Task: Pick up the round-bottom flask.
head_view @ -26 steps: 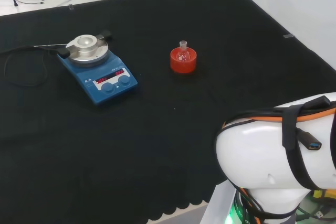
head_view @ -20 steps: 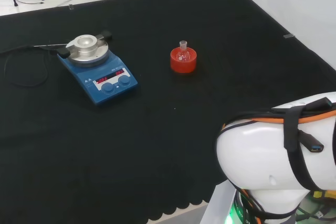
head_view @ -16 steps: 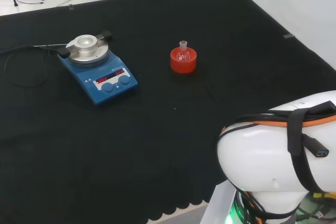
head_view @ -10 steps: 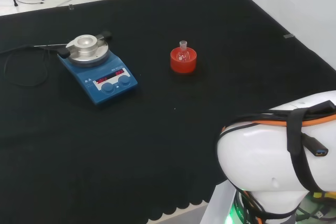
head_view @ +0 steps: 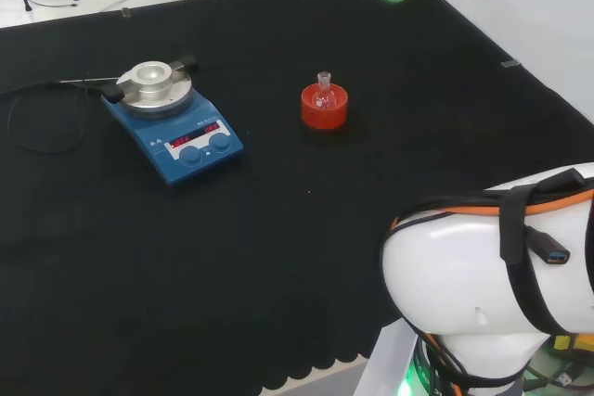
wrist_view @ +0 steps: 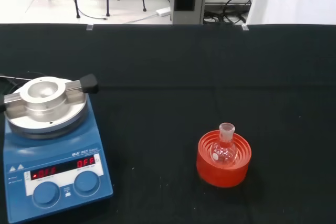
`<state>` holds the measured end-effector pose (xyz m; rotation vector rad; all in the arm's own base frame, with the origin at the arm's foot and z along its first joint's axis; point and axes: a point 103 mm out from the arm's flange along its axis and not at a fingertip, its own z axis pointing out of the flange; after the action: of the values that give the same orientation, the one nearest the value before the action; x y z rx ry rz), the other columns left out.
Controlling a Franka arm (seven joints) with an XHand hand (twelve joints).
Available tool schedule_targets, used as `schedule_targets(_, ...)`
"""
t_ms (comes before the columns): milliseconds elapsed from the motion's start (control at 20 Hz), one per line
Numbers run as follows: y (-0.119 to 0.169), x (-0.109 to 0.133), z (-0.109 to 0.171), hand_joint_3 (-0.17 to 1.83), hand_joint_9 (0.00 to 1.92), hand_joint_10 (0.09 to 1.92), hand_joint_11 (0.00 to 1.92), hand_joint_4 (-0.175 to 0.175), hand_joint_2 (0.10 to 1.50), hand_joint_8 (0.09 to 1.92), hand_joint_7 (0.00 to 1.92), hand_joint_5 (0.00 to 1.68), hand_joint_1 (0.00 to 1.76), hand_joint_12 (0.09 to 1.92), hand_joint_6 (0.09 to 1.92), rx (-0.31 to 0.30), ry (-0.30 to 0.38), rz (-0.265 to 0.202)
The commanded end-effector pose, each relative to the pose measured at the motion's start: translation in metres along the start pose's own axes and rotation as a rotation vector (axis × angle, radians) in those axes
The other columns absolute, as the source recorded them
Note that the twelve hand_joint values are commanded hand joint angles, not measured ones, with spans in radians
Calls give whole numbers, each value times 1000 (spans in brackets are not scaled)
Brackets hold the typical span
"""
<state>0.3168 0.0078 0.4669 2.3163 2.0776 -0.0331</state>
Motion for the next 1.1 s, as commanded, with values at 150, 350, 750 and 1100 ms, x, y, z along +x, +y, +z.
schedule_targets(150,78,-22,49,219,297,655,0,-30,1154,555,229,330,395,1154,87,-13,49,25)
schedule_targets(350,115,-33,77,229,322,663,0,-37,1129,571,238,385,456,1195,87,-4,82,14)
schedule_targets(750,154,-42,123,289,351,664,0,-45,1085,600,245,457,513,1224,87,43,162,29)
schedule_targets(1100,180,-53,166,400,355,665,0,-46,1003,611,242,483,560,1228,87,68,226,39)
